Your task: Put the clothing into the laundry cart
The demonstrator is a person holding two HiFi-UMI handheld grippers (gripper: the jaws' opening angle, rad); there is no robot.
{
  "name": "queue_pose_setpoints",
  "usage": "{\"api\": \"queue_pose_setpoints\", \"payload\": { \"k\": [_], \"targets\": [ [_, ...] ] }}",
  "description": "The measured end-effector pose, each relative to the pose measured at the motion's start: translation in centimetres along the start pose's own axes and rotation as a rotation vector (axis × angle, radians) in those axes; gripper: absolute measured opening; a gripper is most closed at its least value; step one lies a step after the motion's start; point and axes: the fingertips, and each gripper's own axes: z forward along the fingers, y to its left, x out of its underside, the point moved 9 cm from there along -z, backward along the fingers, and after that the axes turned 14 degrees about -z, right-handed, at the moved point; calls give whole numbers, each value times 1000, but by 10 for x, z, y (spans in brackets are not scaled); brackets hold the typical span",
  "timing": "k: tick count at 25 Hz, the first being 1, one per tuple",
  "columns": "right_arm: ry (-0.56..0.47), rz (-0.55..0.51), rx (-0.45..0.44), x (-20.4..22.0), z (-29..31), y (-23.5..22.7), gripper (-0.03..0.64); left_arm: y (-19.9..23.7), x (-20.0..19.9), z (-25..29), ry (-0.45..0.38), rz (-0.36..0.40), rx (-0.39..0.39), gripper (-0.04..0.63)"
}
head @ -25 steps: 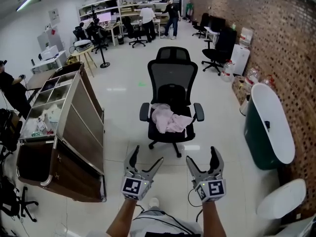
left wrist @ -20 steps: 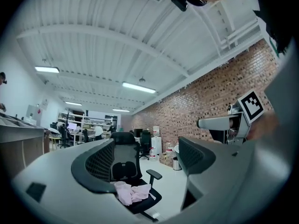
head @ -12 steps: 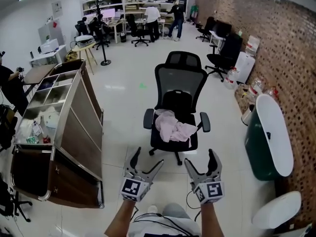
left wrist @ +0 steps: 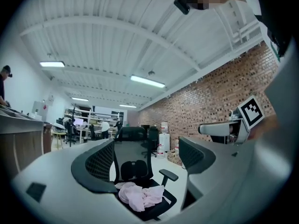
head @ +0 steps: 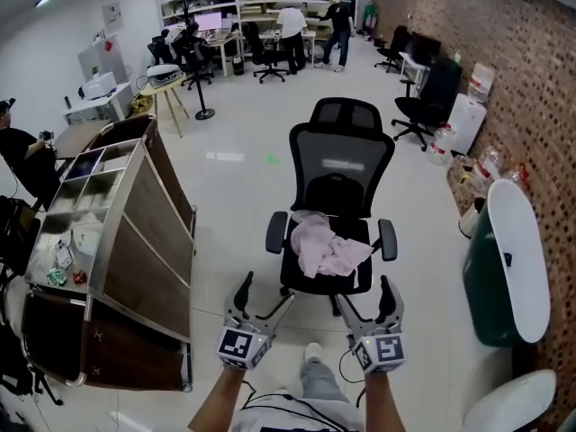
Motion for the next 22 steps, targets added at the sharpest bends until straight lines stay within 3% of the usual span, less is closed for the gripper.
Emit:
{"api": "queue_pose_setpoints", "payload": {
  "k": [2, 9, 12, 15, 22],
  "targets": [
    [-7, -5, -12, 7, 24, -22, 469, 5, -1, 32, 1, 26, -4, 408],
    [-2, 7, -81, 42, 102, -92, 469, 8, -14, 136, -10, 12, -53, 408],
    [16, 14, -111, 60, 125, -113, 469, 26, 5, 156, -2, 42, -92, 408],
    [45, 38, -124, 77, 143, -125, 469, 42, 20, 173, 19, 69, -113, 410],
    [125, 63, -167, 116, 170, -124, 469, 43, 22, 212, 88, -6, -86, 410]
  ]
}}
